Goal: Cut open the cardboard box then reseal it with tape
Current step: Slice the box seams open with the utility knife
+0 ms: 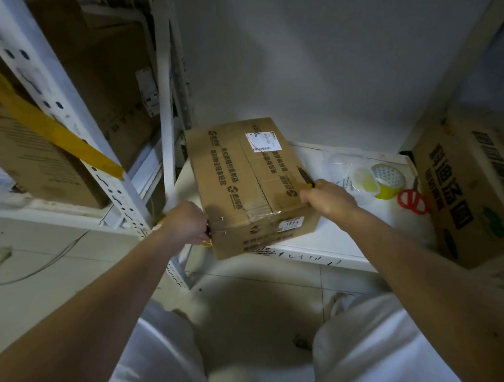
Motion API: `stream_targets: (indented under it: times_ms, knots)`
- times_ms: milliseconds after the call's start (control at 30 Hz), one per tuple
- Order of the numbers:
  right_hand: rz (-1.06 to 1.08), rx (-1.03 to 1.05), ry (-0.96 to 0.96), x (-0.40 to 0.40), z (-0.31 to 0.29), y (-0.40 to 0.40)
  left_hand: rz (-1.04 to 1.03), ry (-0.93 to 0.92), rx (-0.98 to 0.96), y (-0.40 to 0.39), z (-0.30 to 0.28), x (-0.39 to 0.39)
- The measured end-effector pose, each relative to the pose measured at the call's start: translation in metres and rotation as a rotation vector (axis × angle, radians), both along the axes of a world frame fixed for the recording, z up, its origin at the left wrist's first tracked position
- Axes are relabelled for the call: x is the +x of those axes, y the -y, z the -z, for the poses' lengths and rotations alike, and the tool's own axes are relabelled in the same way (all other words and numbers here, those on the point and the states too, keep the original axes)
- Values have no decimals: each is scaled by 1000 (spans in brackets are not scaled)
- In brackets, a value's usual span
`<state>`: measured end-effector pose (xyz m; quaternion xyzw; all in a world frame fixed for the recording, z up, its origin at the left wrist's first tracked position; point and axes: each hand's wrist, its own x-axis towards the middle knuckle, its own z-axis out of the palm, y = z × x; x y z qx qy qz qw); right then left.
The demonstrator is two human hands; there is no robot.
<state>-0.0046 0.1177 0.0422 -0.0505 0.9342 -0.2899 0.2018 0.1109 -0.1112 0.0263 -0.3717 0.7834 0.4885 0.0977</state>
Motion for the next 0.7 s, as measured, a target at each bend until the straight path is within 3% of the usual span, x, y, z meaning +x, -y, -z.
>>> stream_targets:
  times_ms: [200, 300, 433, 600, 700]
  knots:
    - [-53, -17, 23, -14, 1, -3, 54, -46, 79, -14, 3, 2]
    - [-62, 114, -126, -9, 7, -2, 90, -44, 102, -19, 9, 0]
    - [-209, 244, -419, 21, 3, 11, 156, -69, -169, -22, 16, -9]
    - [-480, 309, -286, 59, -10, 23, 329, -148, -494, -22, 10, -11]
    - [-528, 412, -306, 74, -13, 26, 525, -38, -571, -18, 10, -12]
